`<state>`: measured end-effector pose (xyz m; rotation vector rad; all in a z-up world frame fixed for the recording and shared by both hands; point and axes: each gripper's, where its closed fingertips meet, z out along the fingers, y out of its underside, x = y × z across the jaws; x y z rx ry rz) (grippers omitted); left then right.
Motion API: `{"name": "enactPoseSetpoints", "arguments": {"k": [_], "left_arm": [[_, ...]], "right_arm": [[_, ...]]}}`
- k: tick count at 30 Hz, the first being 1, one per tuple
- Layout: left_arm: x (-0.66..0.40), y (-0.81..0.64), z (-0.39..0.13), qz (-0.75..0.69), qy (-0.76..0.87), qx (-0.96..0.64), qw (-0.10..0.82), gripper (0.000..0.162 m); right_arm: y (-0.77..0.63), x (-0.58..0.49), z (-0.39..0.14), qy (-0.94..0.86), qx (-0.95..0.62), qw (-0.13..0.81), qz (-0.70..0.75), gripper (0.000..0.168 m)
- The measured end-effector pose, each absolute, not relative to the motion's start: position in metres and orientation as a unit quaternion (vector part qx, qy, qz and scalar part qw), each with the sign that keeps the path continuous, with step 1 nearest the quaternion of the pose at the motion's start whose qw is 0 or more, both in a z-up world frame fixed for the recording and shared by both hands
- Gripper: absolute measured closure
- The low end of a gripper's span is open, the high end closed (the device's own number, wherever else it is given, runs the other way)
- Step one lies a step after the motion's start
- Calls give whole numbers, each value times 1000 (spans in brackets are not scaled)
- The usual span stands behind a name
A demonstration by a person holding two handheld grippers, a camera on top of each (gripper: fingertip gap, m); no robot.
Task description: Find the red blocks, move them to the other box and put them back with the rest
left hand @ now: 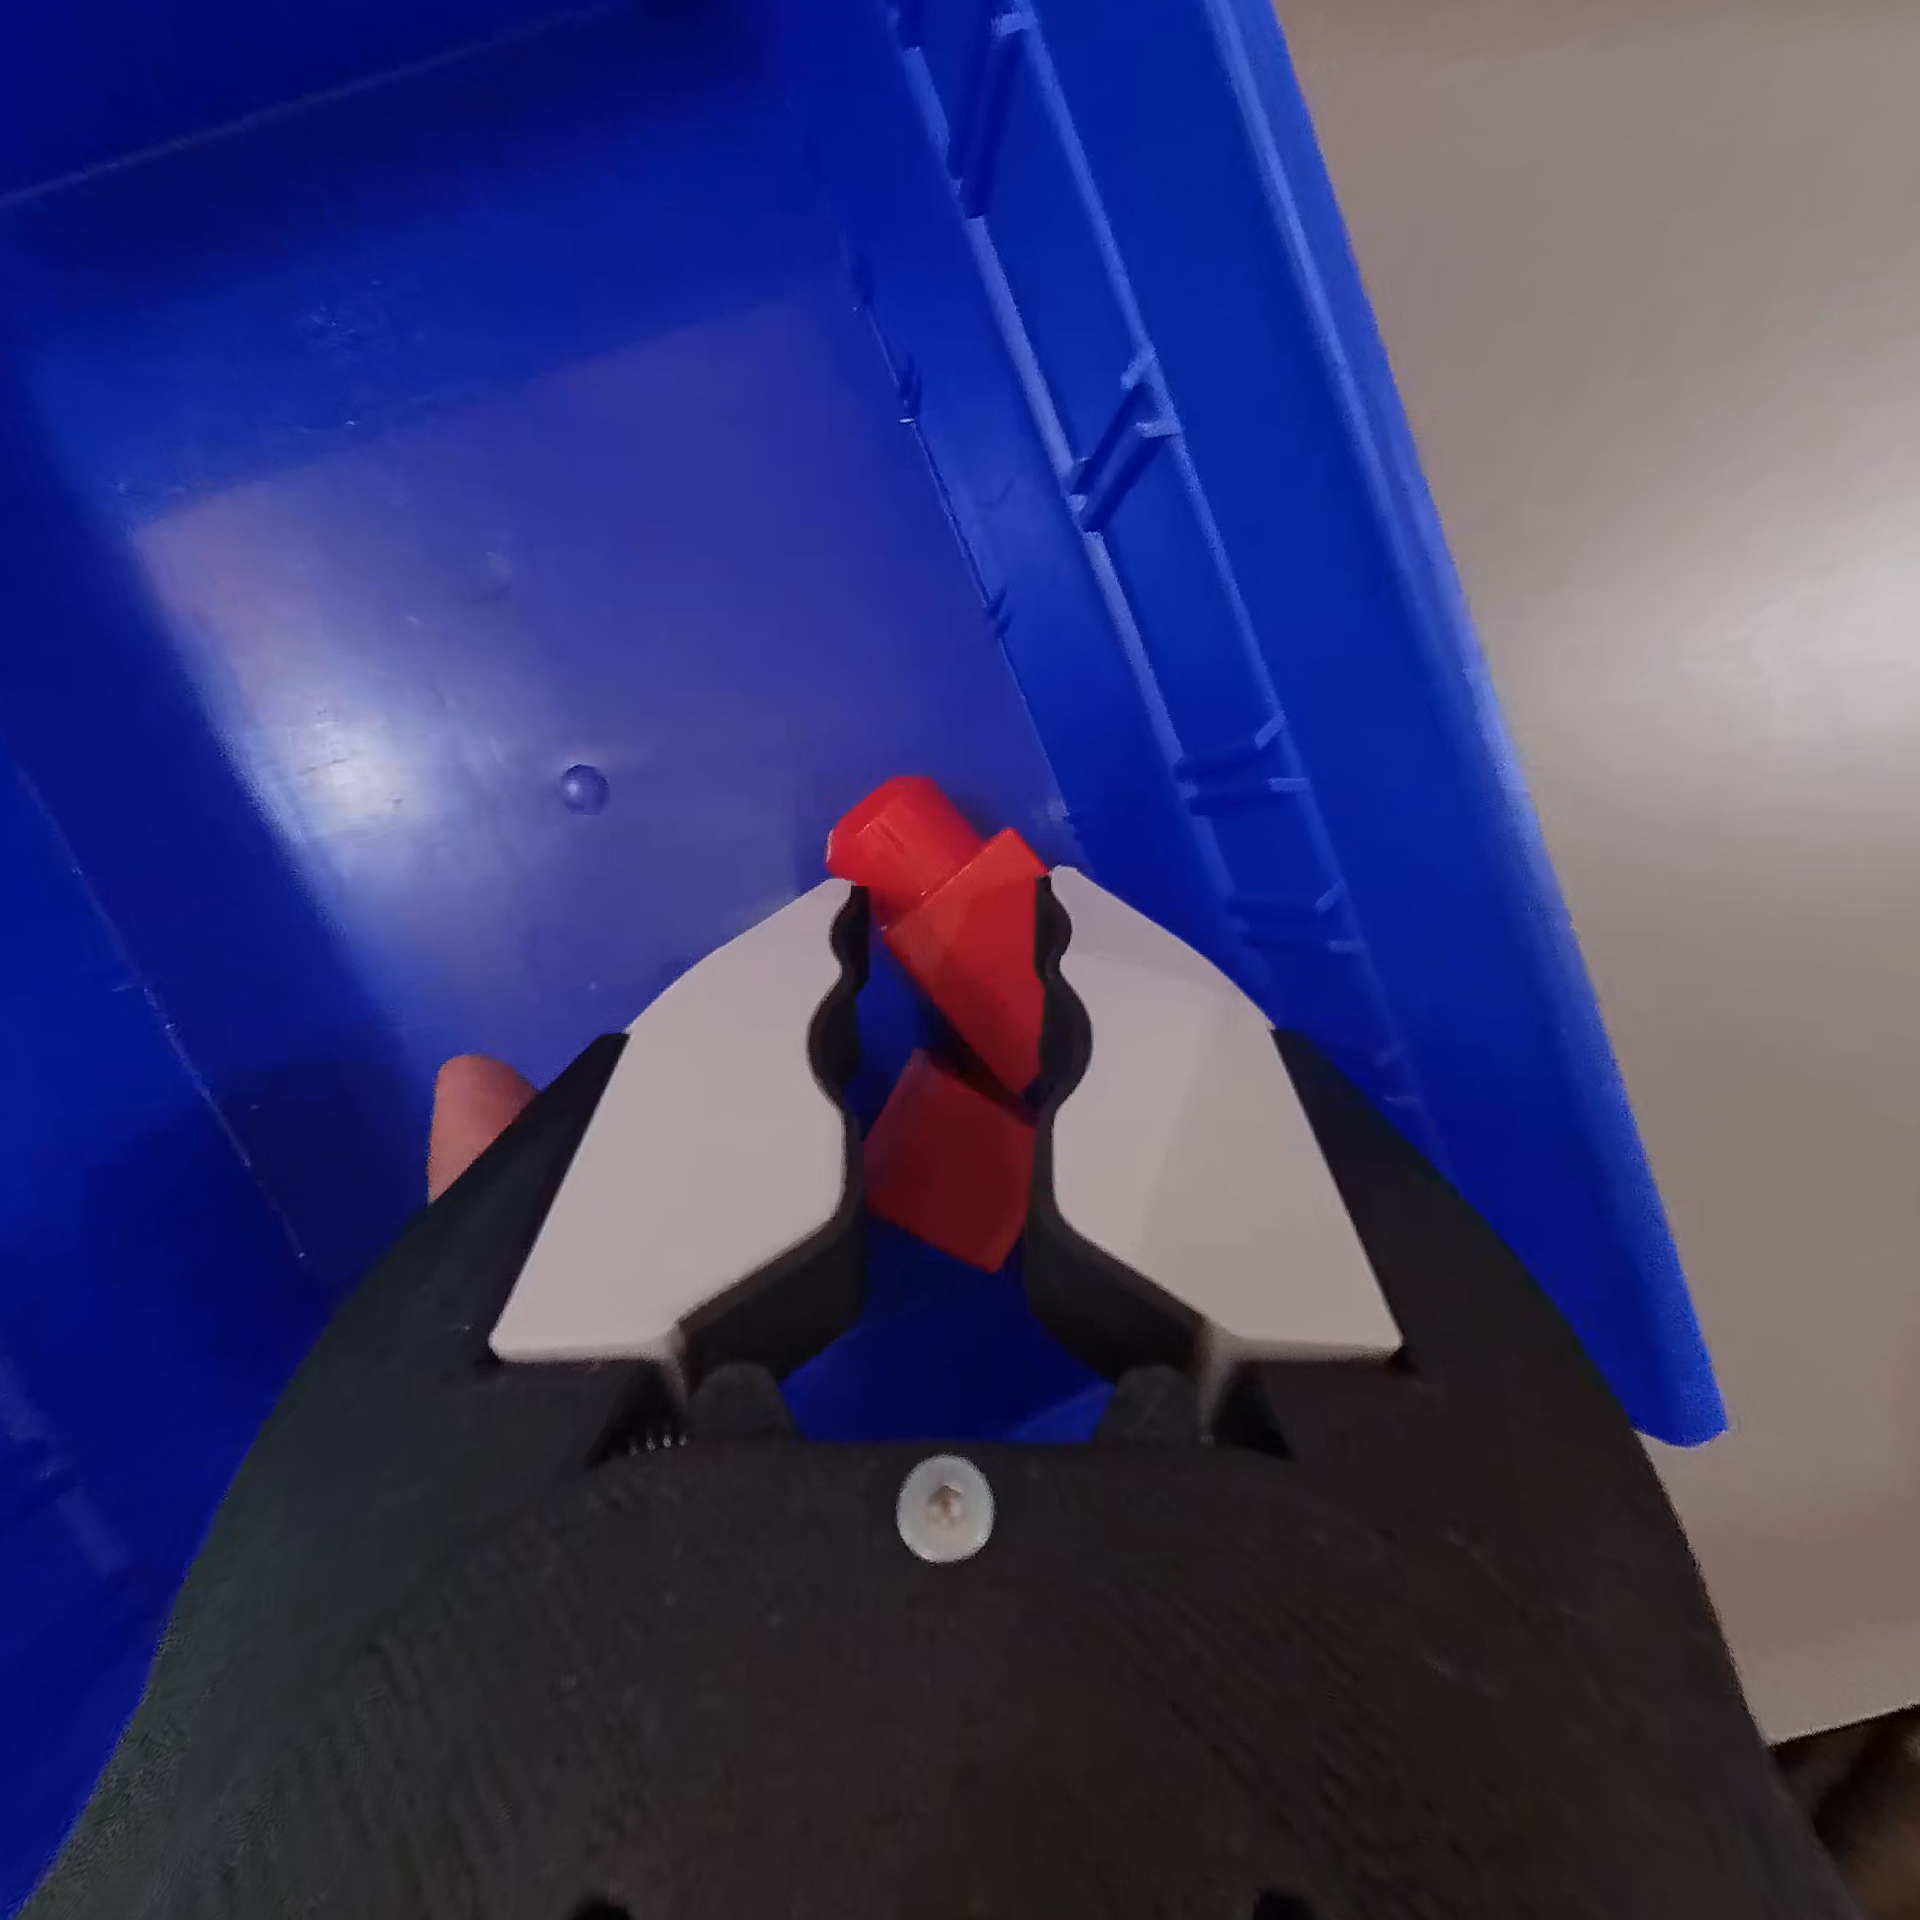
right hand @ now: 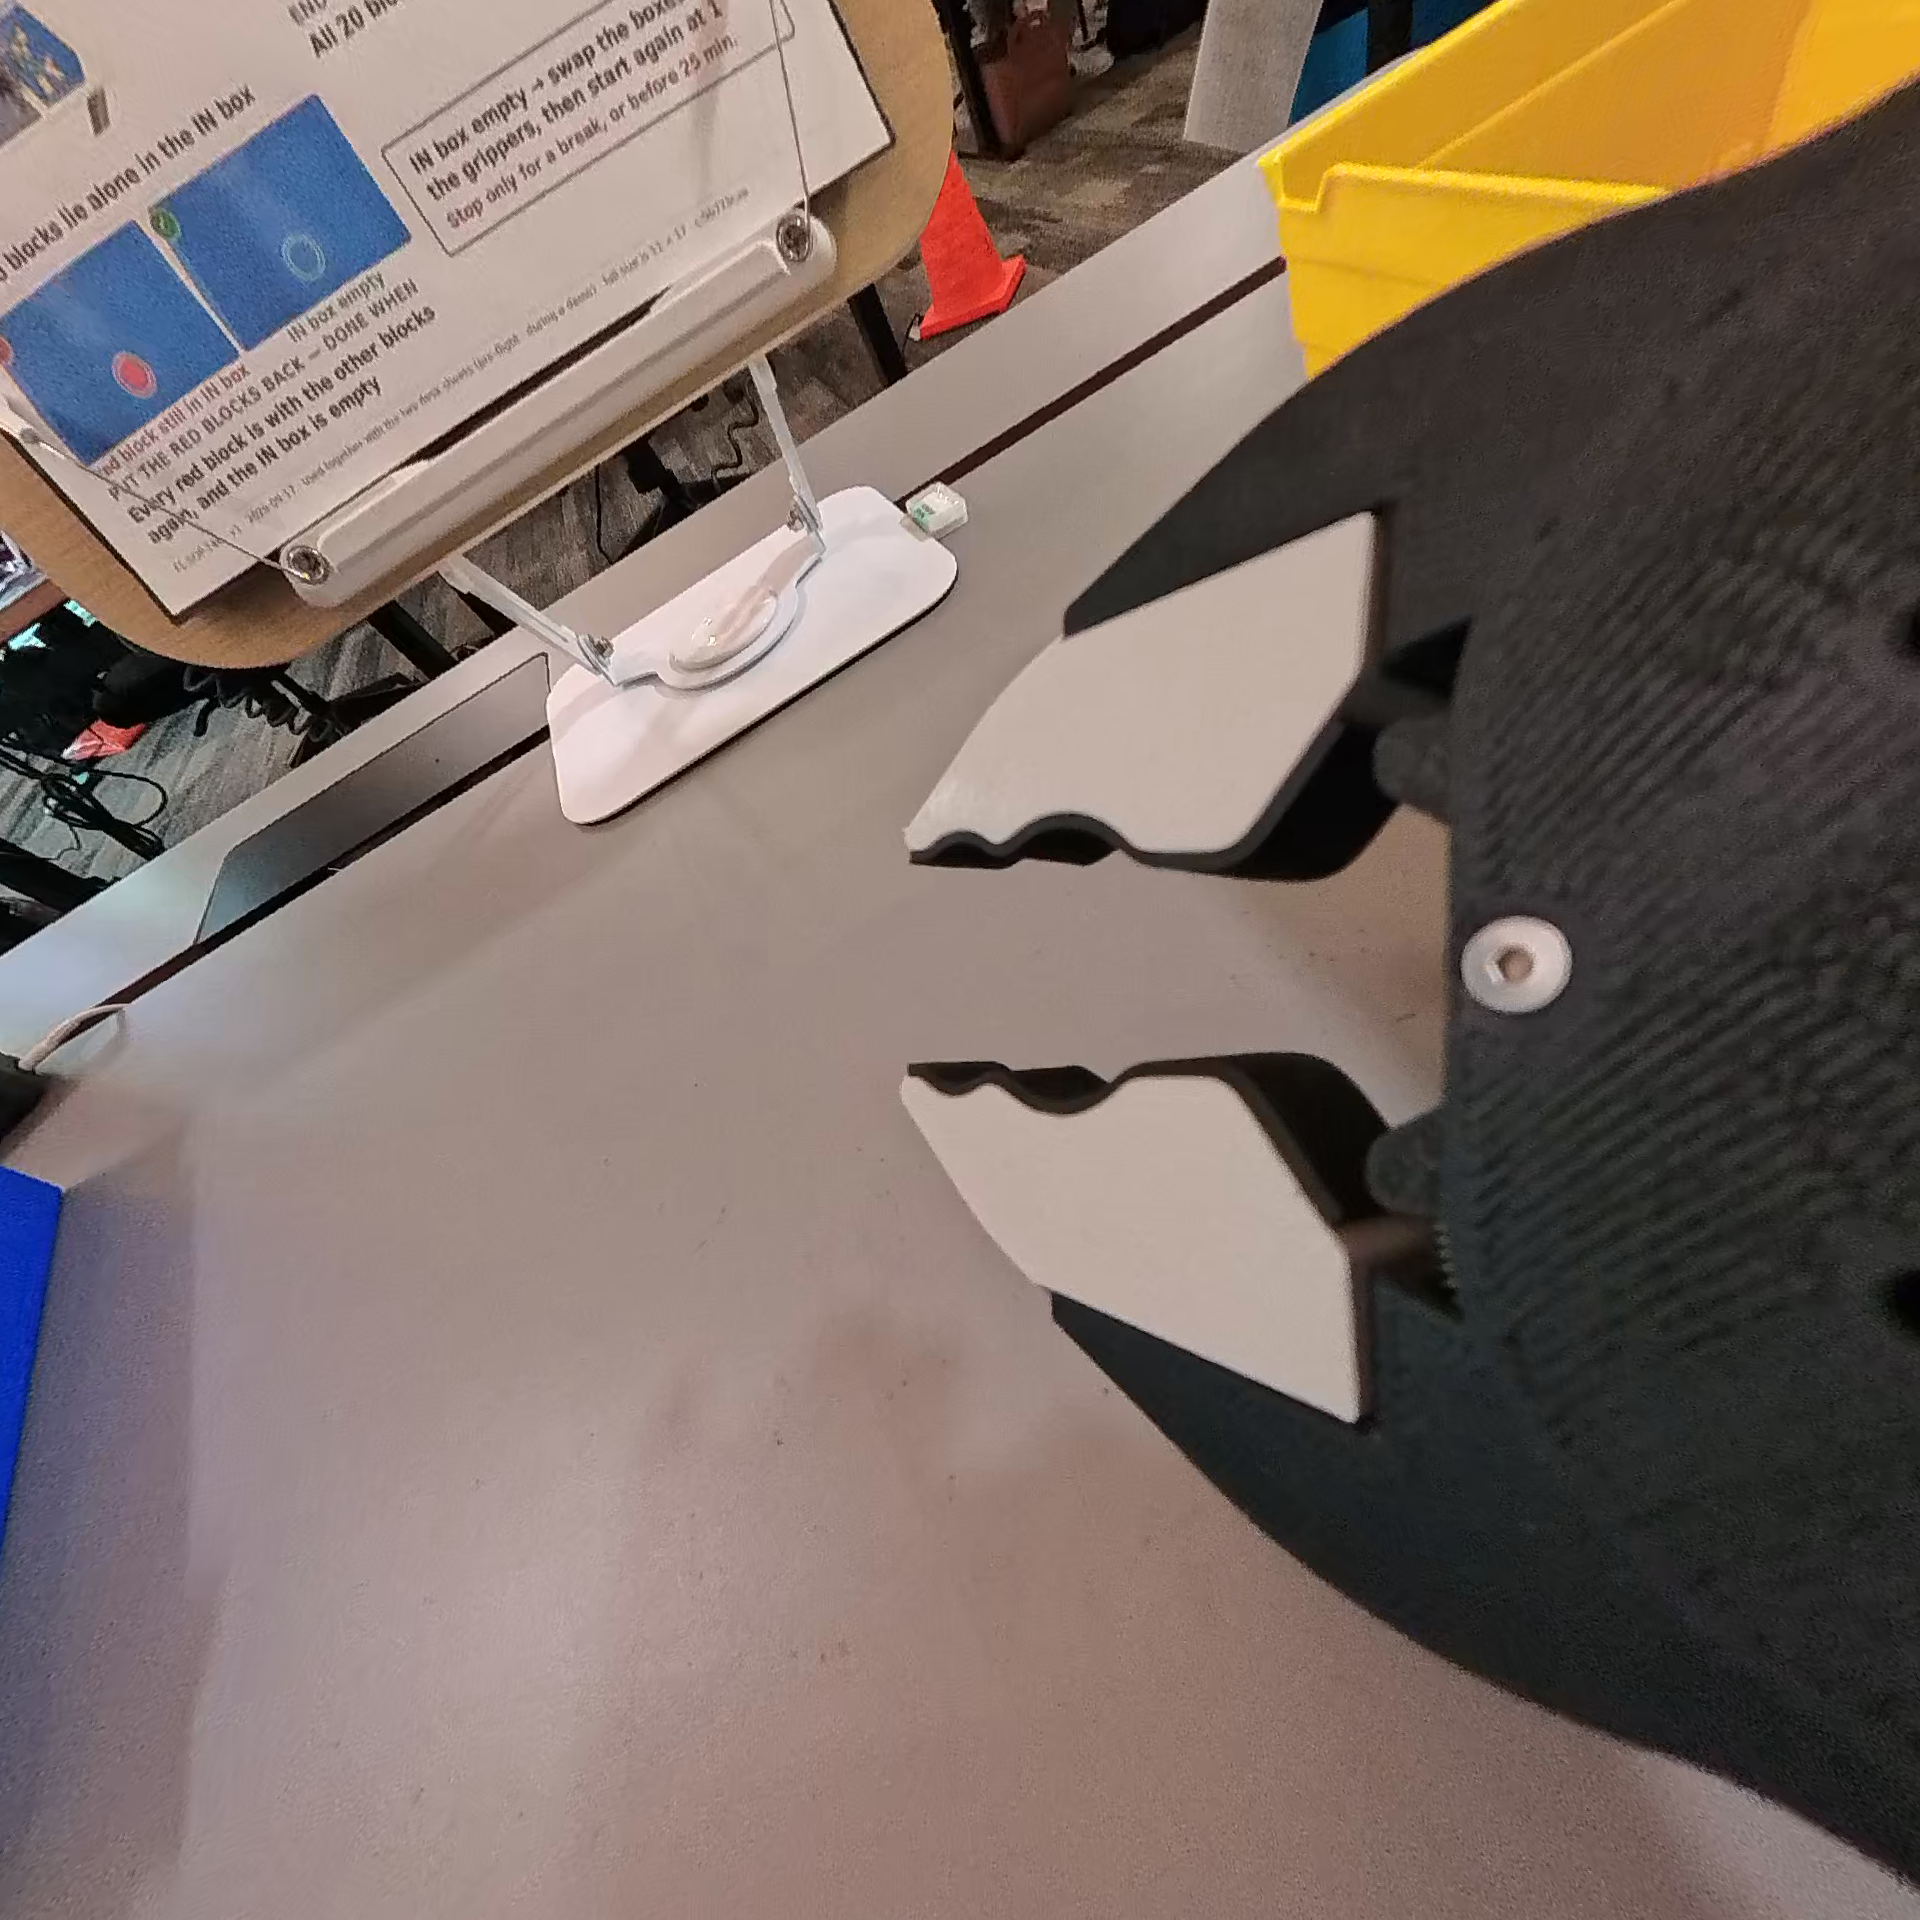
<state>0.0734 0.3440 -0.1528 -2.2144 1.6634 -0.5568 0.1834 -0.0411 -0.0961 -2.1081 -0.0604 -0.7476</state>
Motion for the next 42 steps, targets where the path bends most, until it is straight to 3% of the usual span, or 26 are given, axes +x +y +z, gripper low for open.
{"name": "enactPoseSetpoints", "arguments": {"k": [8,12,17,26,31,34,39,42], "left_arm": [[77,335,-155,-194,613,-751,151,118],[76,346,-149,-198,599,-759,162,157],[72,365,-134,-200,585,-758,210,158],[67,347,-113,-272,642,-686,207,157],[62,327,-93,-282,705,-593,267,137],[67,317,-85,-309,706,-576,272,134],[60,312,-113,-247,741,-579,235,106],[60,314,-123,-215,749,-581,233,101]], "right_arm": [[-41,183,-96,-32,-846,433,-310,132],[-41,183,-95,-37,-845,430,-316,132],[-42,183,-95,-39,-845,428,-320,132],[-42,183,-95,-43,-844,426,-323,132],[-41,183,-98,-41,-846,425,-319,132],[-41,184,-99,-40,-848,422,-319,133],[-42,183,-98,-40,-847,422,-321,133],[-41,182,-99,-44,-847,420,-323,133]]}}
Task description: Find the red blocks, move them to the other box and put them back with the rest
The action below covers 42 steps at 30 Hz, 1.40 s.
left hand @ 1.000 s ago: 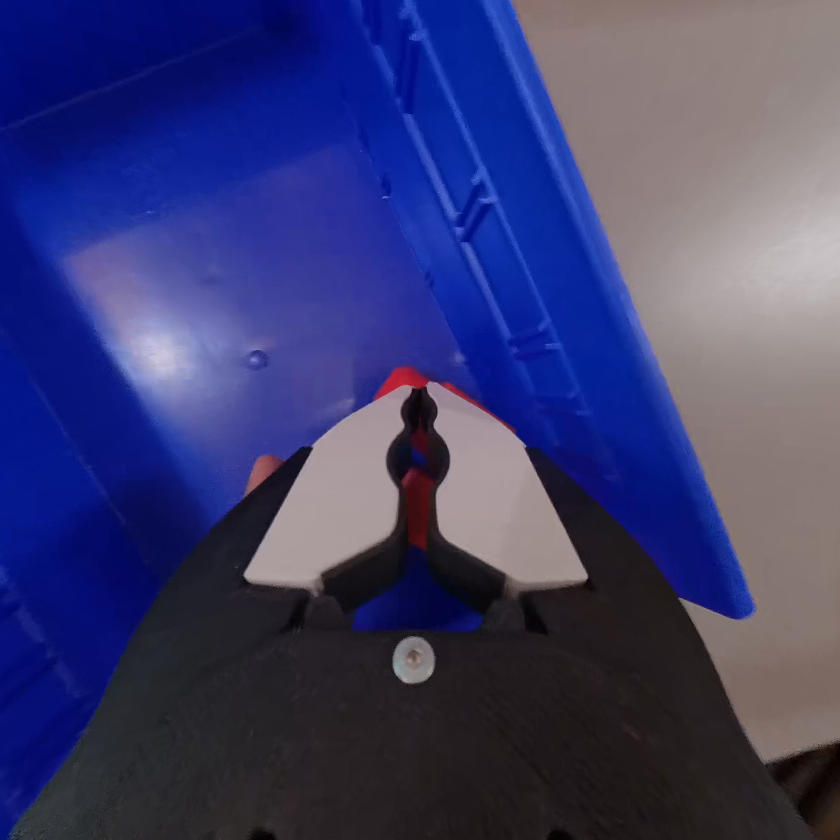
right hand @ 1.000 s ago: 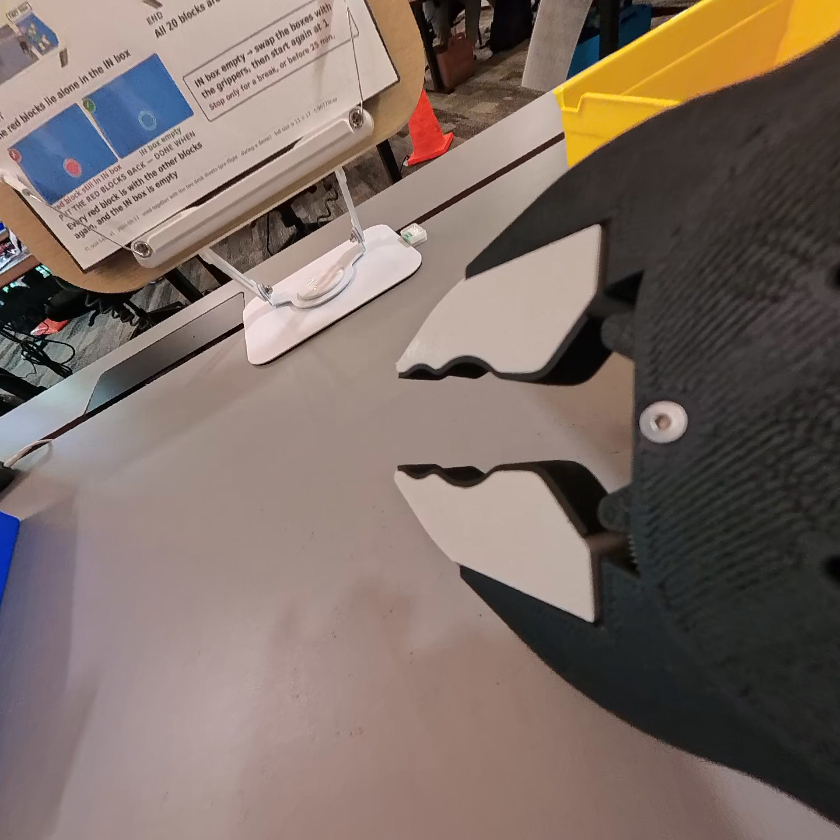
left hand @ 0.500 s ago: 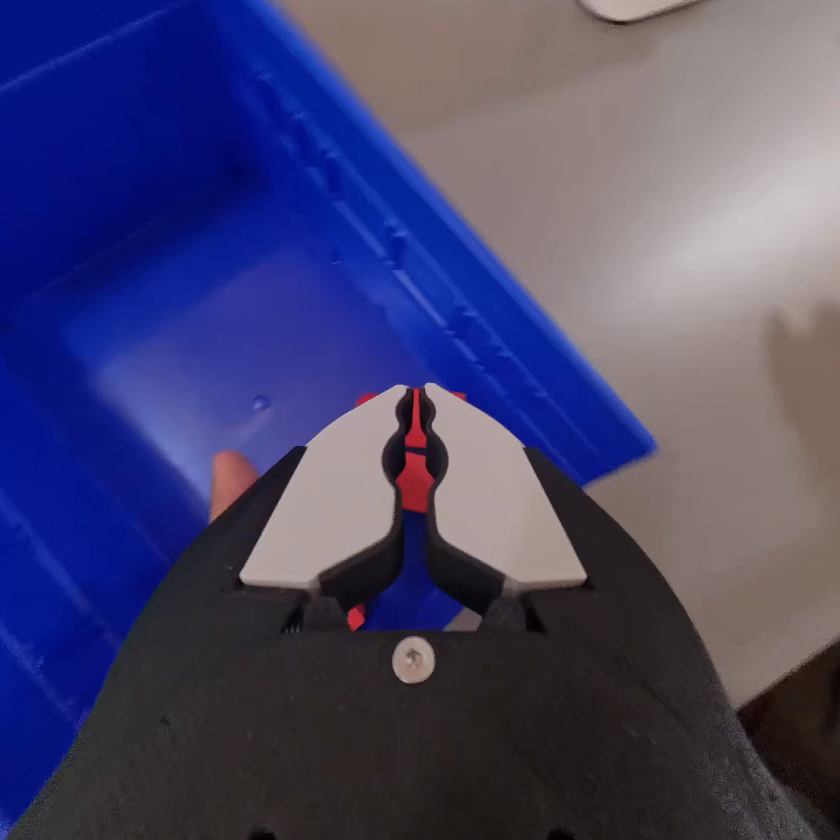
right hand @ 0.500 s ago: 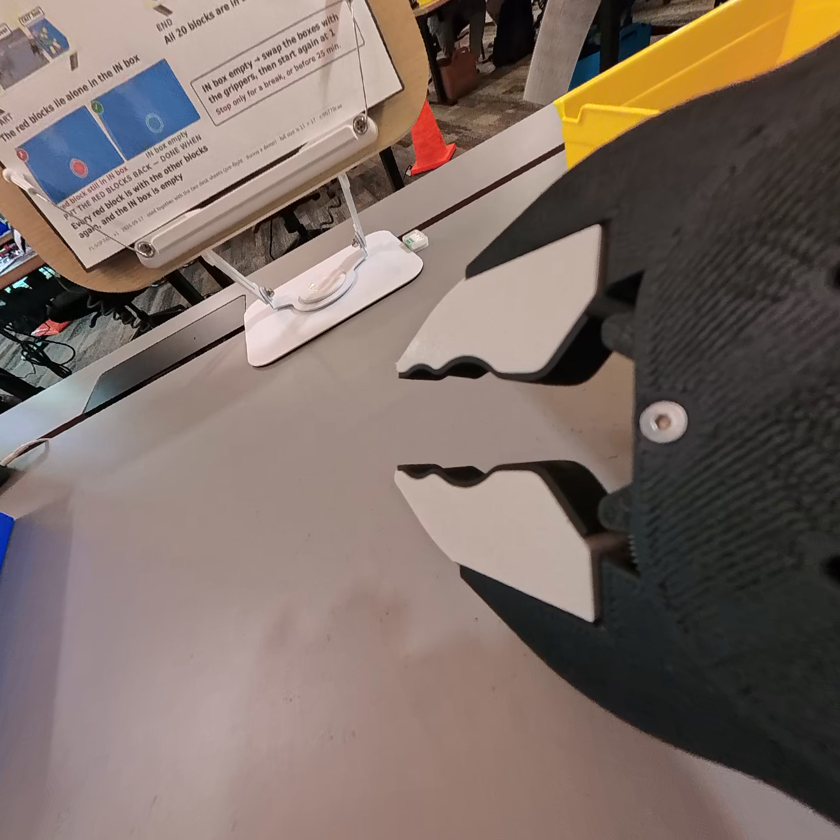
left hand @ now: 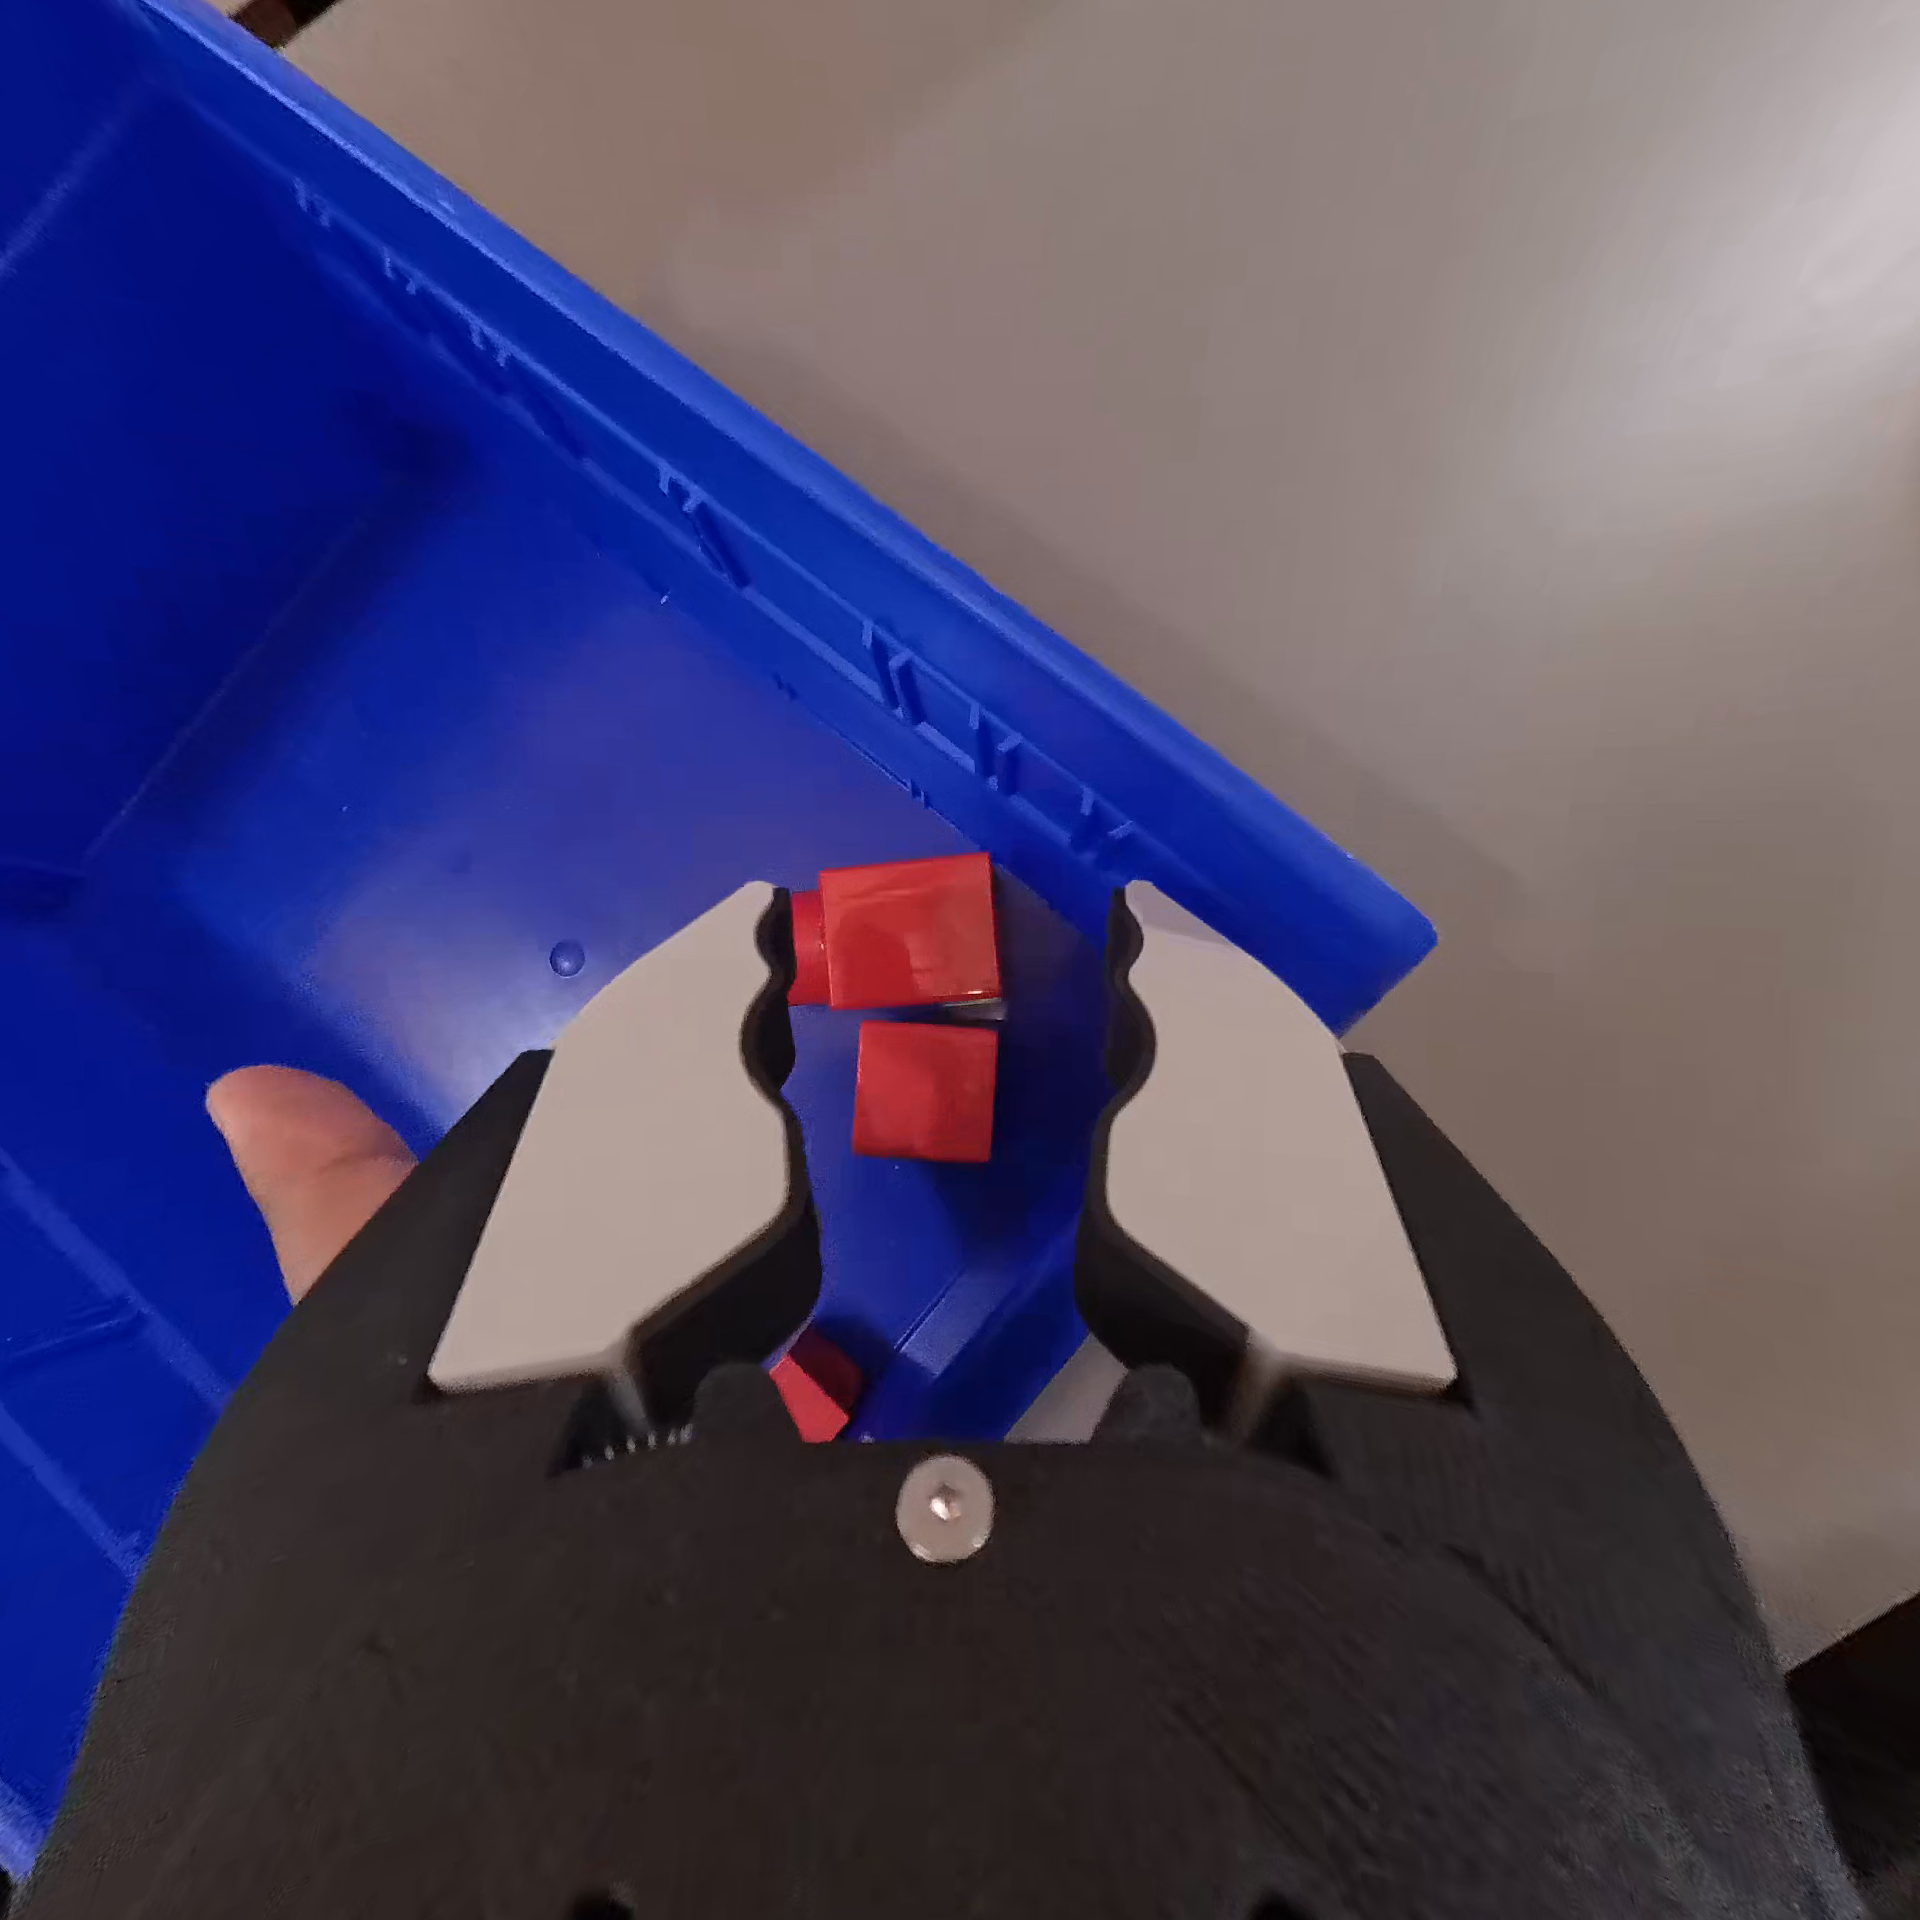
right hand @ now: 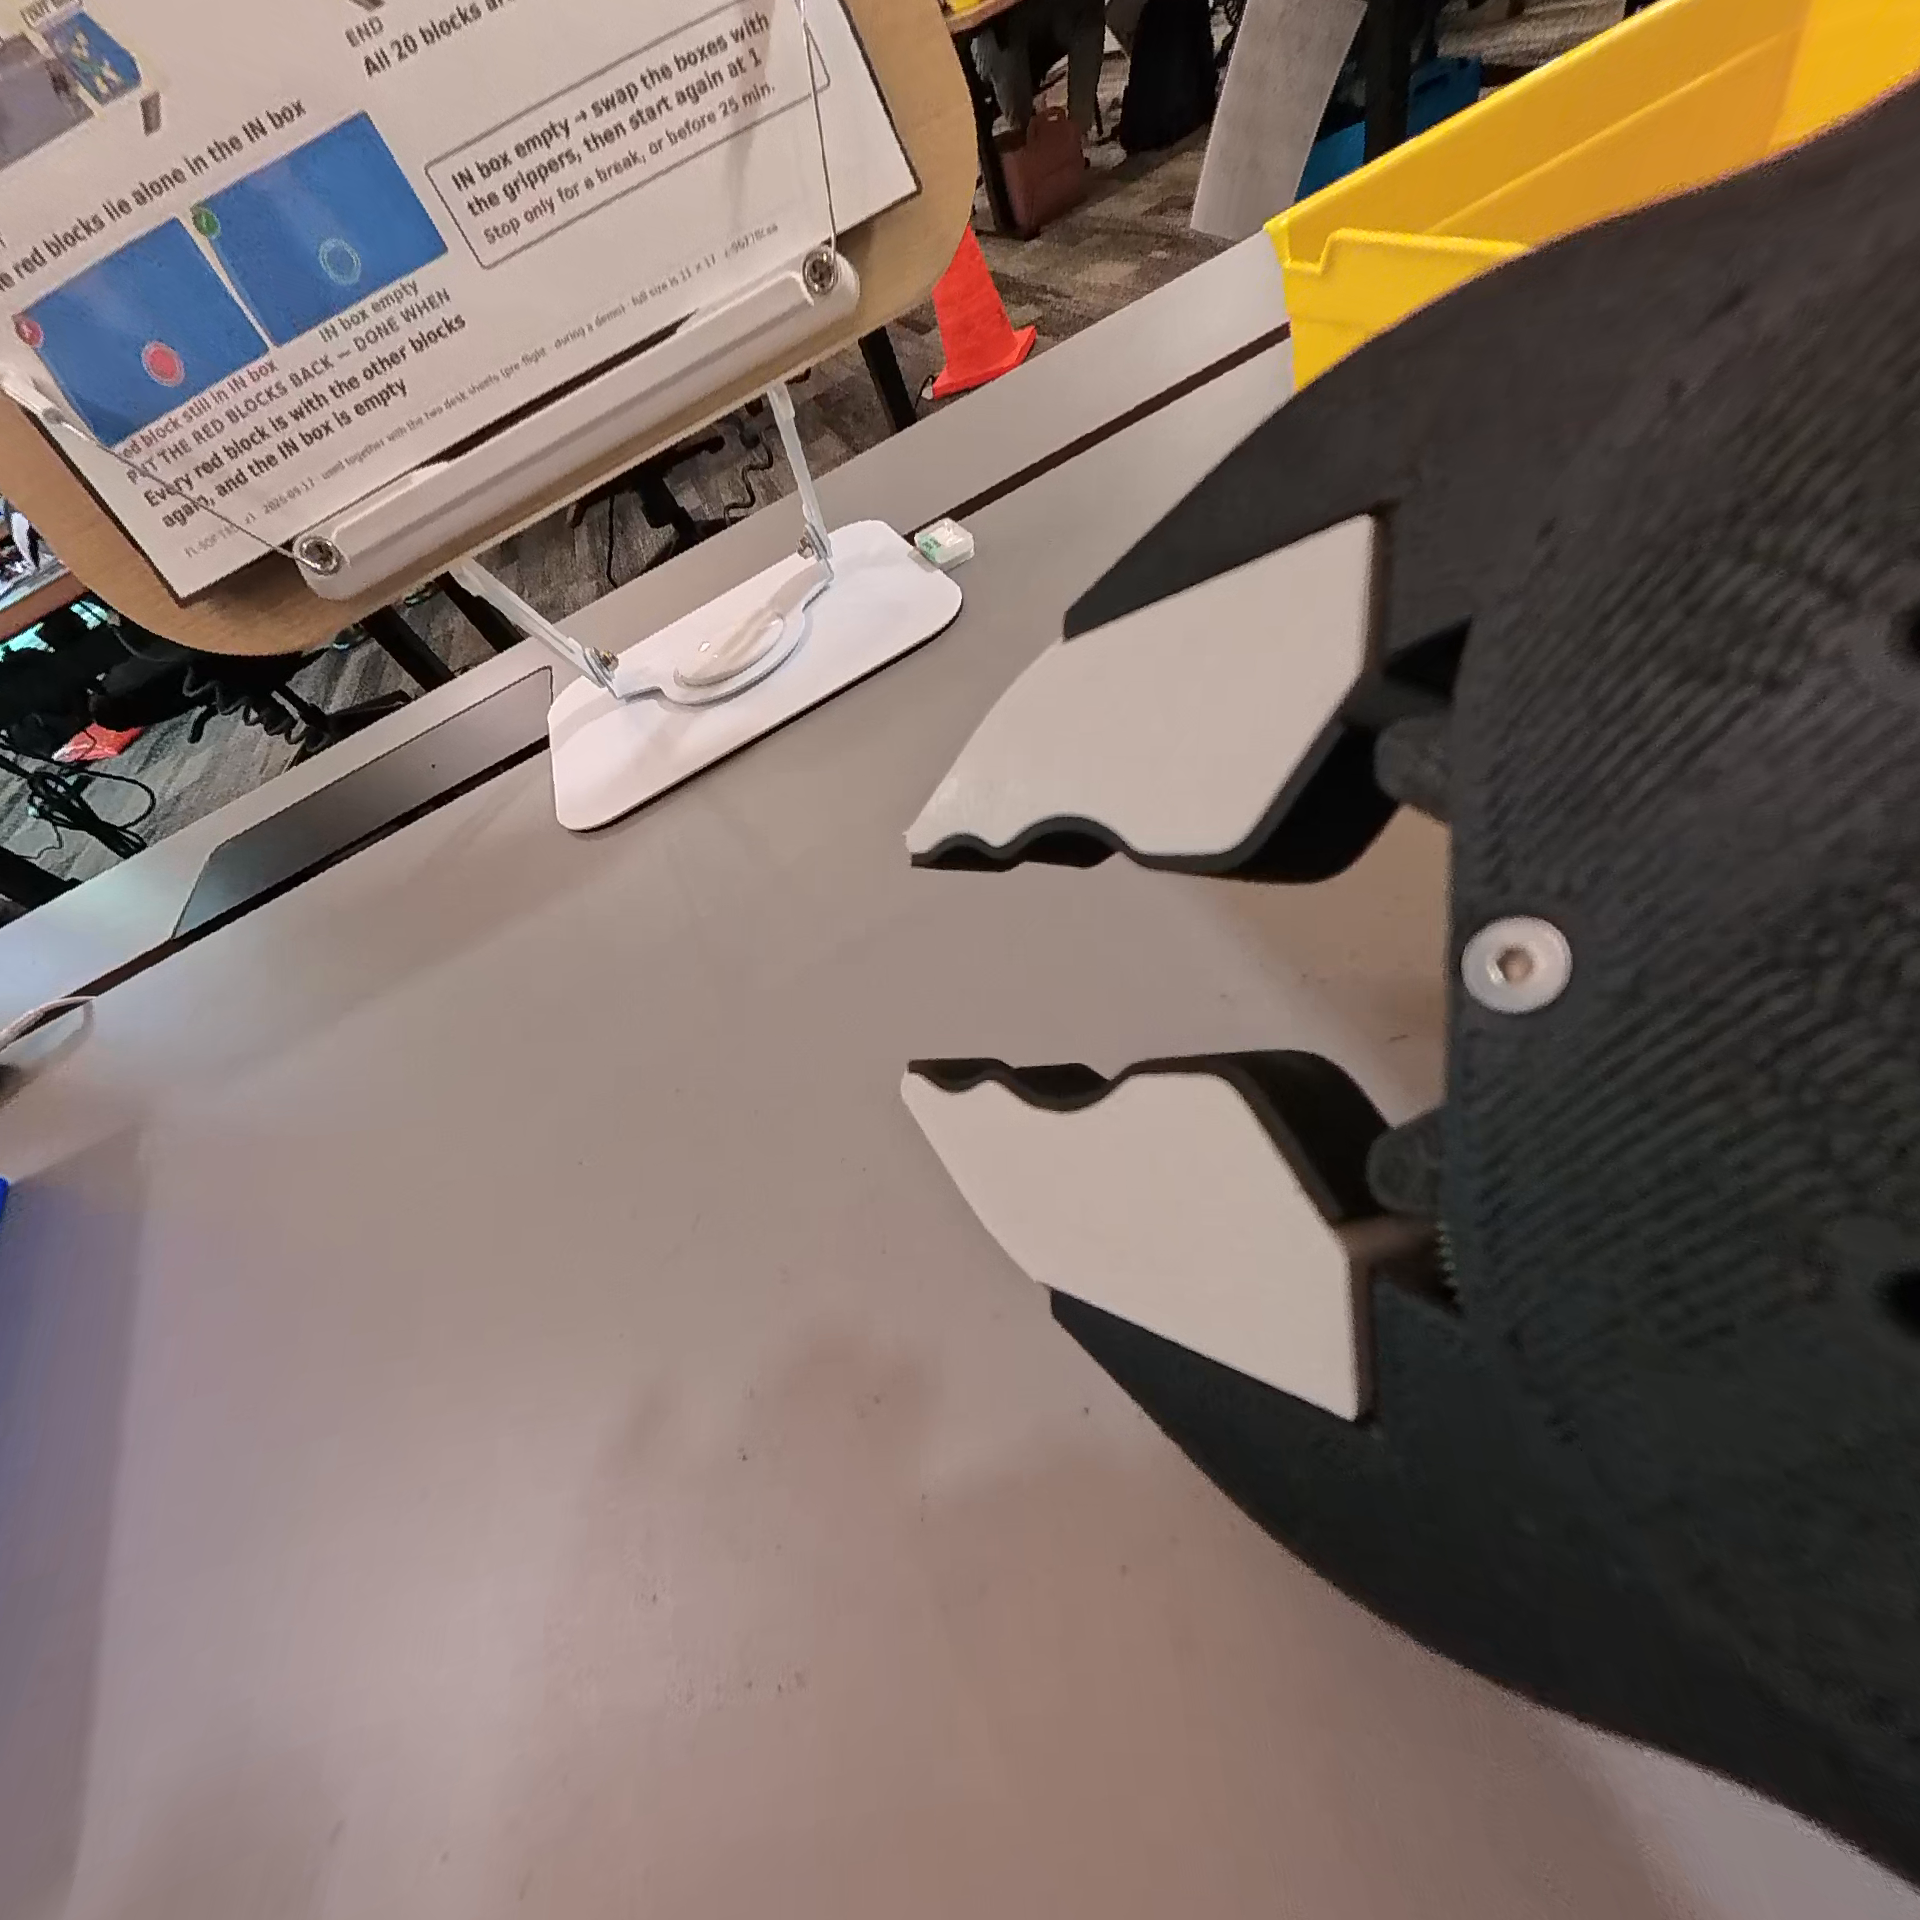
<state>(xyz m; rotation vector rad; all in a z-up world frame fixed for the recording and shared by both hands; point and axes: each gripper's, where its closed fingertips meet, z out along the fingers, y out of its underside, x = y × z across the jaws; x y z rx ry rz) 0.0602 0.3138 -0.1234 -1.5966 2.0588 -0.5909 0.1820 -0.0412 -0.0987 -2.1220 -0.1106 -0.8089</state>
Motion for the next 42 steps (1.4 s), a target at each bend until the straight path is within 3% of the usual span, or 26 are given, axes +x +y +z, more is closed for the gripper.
{"name": "enactPoseSetpoints", "arguments": {"k": [8,13,16,18,19,26,34,42], "left_arm": [[62,317,-144,-175,755,-600,197,106],[61,324,-151,-172,741,-630,158,91],[59,323,-154,-184,733,-641,132,90],[59,323,-154,-191,731,-642,130,99],[60,326,-153,-189,730,-642,135,118],[61,348,-151,-128,749,-616,209,119],[76,355,-55,-294,654,-616,325,120],[86,201,65,-507,695,-386,332,121]], "right_arm": [[-41,181,-99,-48,-847,421,-321,133],[-41,181,-99,-48,-847,420,-322,133],[-41,181,-100,-48,-848,418,-323,133],[-41,181,-101,-48,-848,418,-322,133],[-40,181,-101,-48,-848,417,-323,133],[-41,181,-100,-49,-847,418,-325,133],[-39,182,-96,-34,-845,436,-308,134],[-27,160,-66,61,-810,566,-142,130]]}}
